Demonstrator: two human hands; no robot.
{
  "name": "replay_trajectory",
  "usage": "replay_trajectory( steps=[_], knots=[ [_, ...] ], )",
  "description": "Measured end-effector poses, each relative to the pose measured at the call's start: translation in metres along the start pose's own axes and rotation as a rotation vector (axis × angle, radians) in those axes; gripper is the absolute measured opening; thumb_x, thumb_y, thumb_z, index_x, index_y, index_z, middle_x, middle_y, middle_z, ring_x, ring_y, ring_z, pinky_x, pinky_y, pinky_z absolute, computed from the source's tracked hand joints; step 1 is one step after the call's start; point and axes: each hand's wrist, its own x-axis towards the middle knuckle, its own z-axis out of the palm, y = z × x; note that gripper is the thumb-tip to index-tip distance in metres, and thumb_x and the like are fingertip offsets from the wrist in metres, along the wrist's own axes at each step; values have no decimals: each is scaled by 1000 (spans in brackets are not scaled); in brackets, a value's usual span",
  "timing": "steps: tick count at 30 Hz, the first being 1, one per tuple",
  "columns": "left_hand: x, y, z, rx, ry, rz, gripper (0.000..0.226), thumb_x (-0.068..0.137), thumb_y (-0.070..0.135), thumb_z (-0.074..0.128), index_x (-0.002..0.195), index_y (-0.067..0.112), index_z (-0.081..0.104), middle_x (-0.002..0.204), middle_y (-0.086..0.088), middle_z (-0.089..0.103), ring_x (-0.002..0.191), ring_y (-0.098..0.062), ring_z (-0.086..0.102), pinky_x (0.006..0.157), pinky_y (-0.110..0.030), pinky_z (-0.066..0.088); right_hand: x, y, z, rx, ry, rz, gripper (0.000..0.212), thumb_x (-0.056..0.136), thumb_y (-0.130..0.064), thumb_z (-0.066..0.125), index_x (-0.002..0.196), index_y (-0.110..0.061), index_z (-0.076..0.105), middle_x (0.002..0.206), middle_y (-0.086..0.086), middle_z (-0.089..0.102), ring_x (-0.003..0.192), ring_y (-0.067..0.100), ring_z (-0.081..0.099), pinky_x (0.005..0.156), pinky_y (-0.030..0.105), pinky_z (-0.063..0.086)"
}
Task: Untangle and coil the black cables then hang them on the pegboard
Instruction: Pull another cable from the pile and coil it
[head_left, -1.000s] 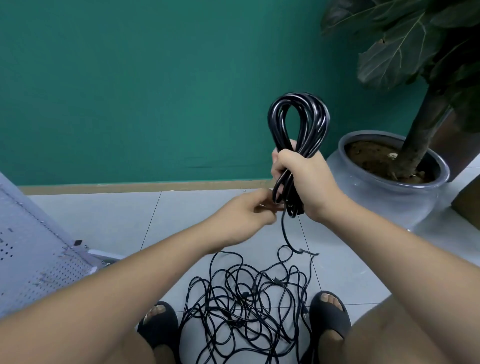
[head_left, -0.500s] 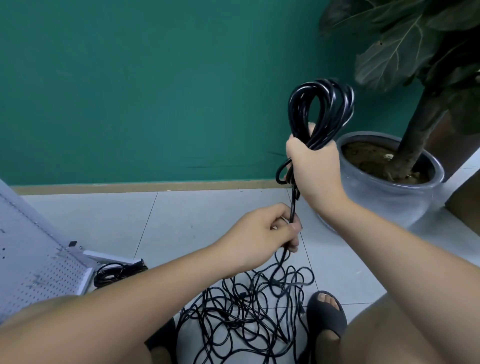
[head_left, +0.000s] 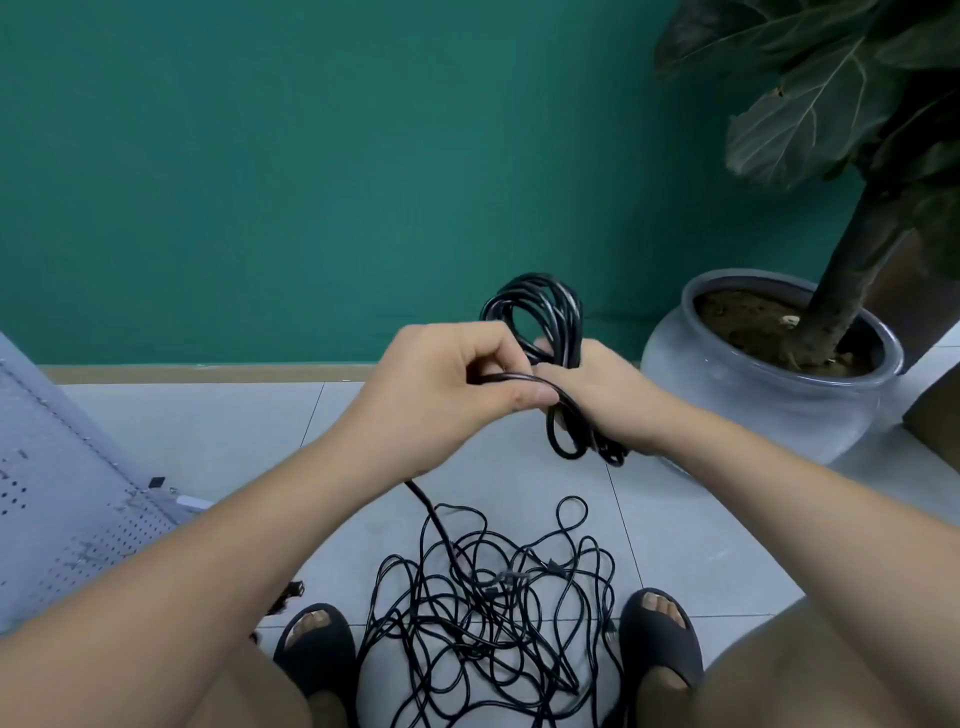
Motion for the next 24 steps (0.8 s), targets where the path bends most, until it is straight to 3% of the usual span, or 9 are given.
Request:
replay_trajectory(
  steps=[4,7,11,14,18,20,21,23,24],
  knots=[
    [6,1,-22,176,71,142,16,84,25,91,84,20,76,70,13,69,63,-4,58,61,-15,39,-7,-2,17,29,-107,14,29,102,-34,69,82,-14,62,65,-5,54,58,13,46,55,30,39],
    [14,-11,-34,303,118,200,16,85,31,90,92,23,77,87,11,69,75,-14,60,67,-19,45,-7,-5,23,-12,-149,17,32,102,-29,69,91,-2,56,72,0,50,63,15,46,62,34,39],
    [19,-22,-41,338,119,214,15,89,39,85,98,29,78,112,14,65,80,-17,56,79,-30,50,-12,-12,22,-37,-204,8,30,103,-36,70,96,-8,64,74,-3,53,66,13,49,66,33,41],
    [21,-23,-40,341,119,142,36,91,47,81,124,39,71,124,18,56,95,-10,59,92,-24,48,-19,-16,26,-30,-254,-27,35,105,-35,70,90,-7,56,74,-5,49,68,12,46,65,33,39],
    [18,-24,-31,32,-31,-168,37,96,53,71,131,44,65,122,14,74,114,-7,69,108,-36,51,-22,-15,26,-56,-214,-105,29,104,-39,71,104,-11,64,91,-14,65,84,8,61,82,33,49],
    [18,-23,-27,-236,-27,-256,40,92,47,75,128,30,70,114,-1,81,106,-19,76,103,-38,56,-24,-18,25,-52,-193,-137,27,104,-38,71,128,-23,70,122,-17,75,116,4,68,105,31,50],
    [17,-23,-25,-371,-14,-288,44,89,43,77,128,22,71,113,-6,81,100,-23,77,99,-37,58,-24,-20,24,-47,-190,-140,25,105,-35,71,129,-29,71,123,-20,75,118,1,67,105,28,50],
    [18,-20,-19,-589,10,-334,50,85,36,80,128,12,71,109,-10,79,89,-25,74,88,-35,61,-27,-22,23,-25,-200,-128,5,106,-34,71,103,-38,71,92,-25,72,87,-3,66,84,22,50],
    [19,-19,-17,-650,26,-350,52,84,34,81,129,10,70,106,-9,77,83,-23,72,82,-32,61,-27,-23,23,-10,-199,-123,18,106,-35,69,89,-32,66,77,-21,65,71,1,58,73,22,46]
  ],
)
